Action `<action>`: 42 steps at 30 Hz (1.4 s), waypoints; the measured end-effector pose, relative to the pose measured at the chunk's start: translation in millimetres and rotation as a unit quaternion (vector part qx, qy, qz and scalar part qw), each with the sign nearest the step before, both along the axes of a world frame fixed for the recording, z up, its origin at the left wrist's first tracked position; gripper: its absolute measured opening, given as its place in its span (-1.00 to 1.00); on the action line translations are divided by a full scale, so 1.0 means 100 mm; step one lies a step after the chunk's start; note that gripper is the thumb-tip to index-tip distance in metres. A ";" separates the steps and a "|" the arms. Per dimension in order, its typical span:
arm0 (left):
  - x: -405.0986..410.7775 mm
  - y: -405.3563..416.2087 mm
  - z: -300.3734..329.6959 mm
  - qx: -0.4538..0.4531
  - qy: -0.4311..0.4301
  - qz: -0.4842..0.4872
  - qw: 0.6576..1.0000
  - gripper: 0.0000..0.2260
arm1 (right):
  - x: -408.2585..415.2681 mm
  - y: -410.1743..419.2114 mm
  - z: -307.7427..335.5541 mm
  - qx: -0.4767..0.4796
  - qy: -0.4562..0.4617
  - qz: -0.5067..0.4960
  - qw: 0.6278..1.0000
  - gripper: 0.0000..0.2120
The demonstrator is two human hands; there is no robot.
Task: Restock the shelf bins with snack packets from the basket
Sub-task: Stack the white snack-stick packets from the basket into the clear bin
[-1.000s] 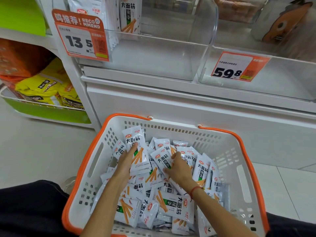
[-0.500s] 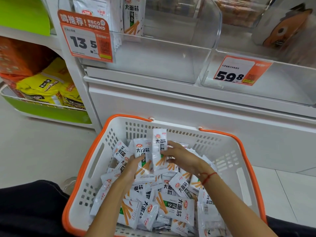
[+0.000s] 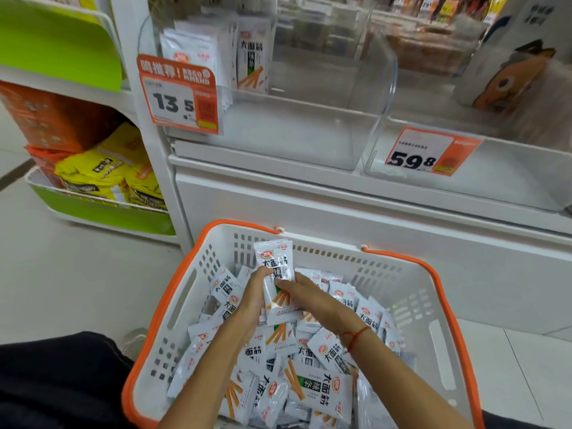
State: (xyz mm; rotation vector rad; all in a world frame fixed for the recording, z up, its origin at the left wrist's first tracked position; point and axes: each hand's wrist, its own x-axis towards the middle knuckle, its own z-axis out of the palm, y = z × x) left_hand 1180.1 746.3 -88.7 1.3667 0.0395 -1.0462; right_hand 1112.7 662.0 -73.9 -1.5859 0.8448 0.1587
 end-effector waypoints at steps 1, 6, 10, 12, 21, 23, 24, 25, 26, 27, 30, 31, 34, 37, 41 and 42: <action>0.00 0.00 0.09 -0.007 -0.011 -0.006 1.000 -0.76 | 0.05 0.01 0.05 -0.007 0.001 -0.007 1.000 -0.83; 0.07 0.01 0.54 -0.036 -0.094 -0.006 0.995 -0.78 | 0.11 -0.01 0.52 -0.081 -0.083 0.030 0.993 -0.84; 0.18 0.07 0.99 -0.019 -0.243 -0.015 0.970 -0.79 | -0.08 0.01 1.00 -0.167 -0.228 0.122 0.952 -0.70; 0.26 0.11 1.18 -0.035 -0.282 -0.047 0.958 -0.90 | -0.11 -0.03 1.09 -0.247 -0.274 0.117 0.922 -0.62; 0.52 0.48 2.16 -0.160 -0.561 -0.104 0.806 -0.55 | -0.03 -0.04 1.85 -0.453 -0.438 0.071 0.773 -0.63; 0.62 0.47 2.32 -0.181 -0.599 -0.092 0.775 -0.53 | 0.04 -0.06 2.01 -0.513 -0.456 0.046 0.726 -0.64; 0.67 0.45 2.40 -0.190 -0.602 -0.088 0.771 -0.53 | 0.09 -0.09 2.09 -0.546 -0.462 0.039 0.698 -0.65; 0.74 0.42 2.46 -0.202 -0.599 -0.081 0.770 -0.56 | 0.16 -0.12 2.15 -0.572 -0.465 0.033 0.674 -0.65; 0.82 0.37 2.51 -0.203 -0.613 -0.067 0.761 -0.60 | 0.24 -0.17 2.21 -0.590 -0.468 0.028 0.658 -0.63; 0.91 0.31 2.57 -0.177 -0.655 -0.043 0.733 -0.62 | 0.32 -0.22 2.26 -0.601 -0.469 0.025 0.647 -0.61; 1.18 0.11 2.79 -0.038 -0.811 0.035 0.583 -0.65 | 0.62 -0.41 2.37 -0.604 -0.449 0.016 0.658 -0.61; 1.27 0.05 2.86 0.000 -0.835 0.049 0.548 -0.64 | 0.72 -0.49 2.40 -0.602 -0.438 0.013 0.668 -0.62; 1.51 -0.15 3.02 0.086 -0.859 0.028 0.504 -0.58 | 1.04 -0.71 2.46 -0.586 -0.403 0.024 0.703 -0.60; 1.79 -0.40 3.06 0.157 -0.845 -0.017 0.510 -0.55 | 1.35 -0.91 2.49 -0.562 -0.353 0.058 0.745 -0.60; 2.17 -0.74 3.03 0.240 -0.822 -0.105 0.506 -0.64 | 1.77 -1.26 2.47 -0.497 -0.242 0.096 0.828 -0.41; 2.26 -0.82 3.03 0.253 -0.803 -0.143 0.520 -0.64 | 1.87 -1.35 2.46 -0.479 -0.222 0.105 0.843 -0.38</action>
